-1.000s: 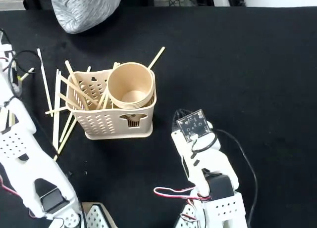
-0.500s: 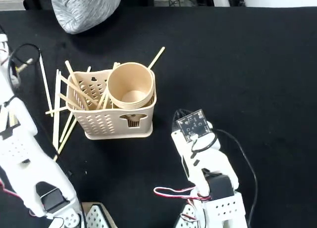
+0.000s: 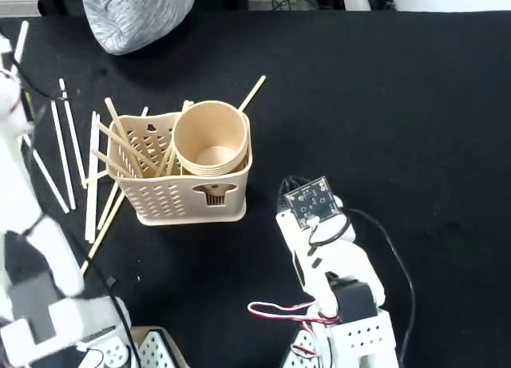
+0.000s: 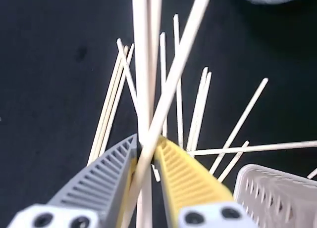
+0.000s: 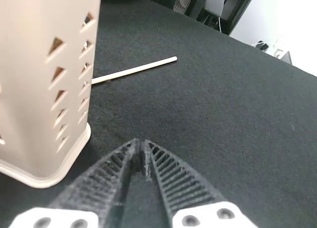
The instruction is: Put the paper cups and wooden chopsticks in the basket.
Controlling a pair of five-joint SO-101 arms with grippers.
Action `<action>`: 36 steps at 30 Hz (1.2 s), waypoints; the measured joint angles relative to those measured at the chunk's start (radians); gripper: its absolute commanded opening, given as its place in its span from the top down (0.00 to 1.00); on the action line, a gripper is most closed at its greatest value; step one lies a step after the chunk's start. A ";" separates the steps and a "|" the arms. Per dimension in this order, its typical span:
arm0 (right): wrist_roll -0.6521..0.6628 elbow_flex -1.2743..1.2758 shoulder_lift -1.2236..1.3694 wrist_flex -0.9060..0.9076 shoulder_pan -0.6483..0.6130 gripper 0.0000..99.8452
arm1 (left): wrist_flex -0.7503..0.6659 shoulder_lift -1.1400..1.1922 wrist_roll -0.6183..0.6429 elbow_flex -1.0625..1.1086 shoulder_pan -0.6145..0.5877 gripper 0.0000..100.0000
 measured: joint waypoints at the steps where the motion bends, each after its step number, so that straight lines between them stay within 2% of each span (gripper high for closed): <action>1: 0.000 0.000 0.000 0.000 0.000 0.98 | -0.049 -0.043 0.000 0.072 0.006 0.97; 8: 0.000 0.000 0.000 0.000 0.000 0.98 | -0.446 -0.316 0.006 0.565 0.017 0.97; 16: 0.000 0.000 0.000 0.005 0.000 0.98 | -0.876 -0.671 0.135 1.039 0.021 0.97; 23: 0.000 0.000 0.000 0.006 0.000 0.98 | -1.108 -0.931 0.233 1.300 0.021 0.97; 30: 0.000 0.000 0.000 0.006 0.000 0.98 | -1.307 -1.068 0.319 1.452 0.025 0.97; 36: 0.000 0.000 0.000 0.006 0.000 0.98 | -1.399 -1.157 0.327 1.507 0.115 0.97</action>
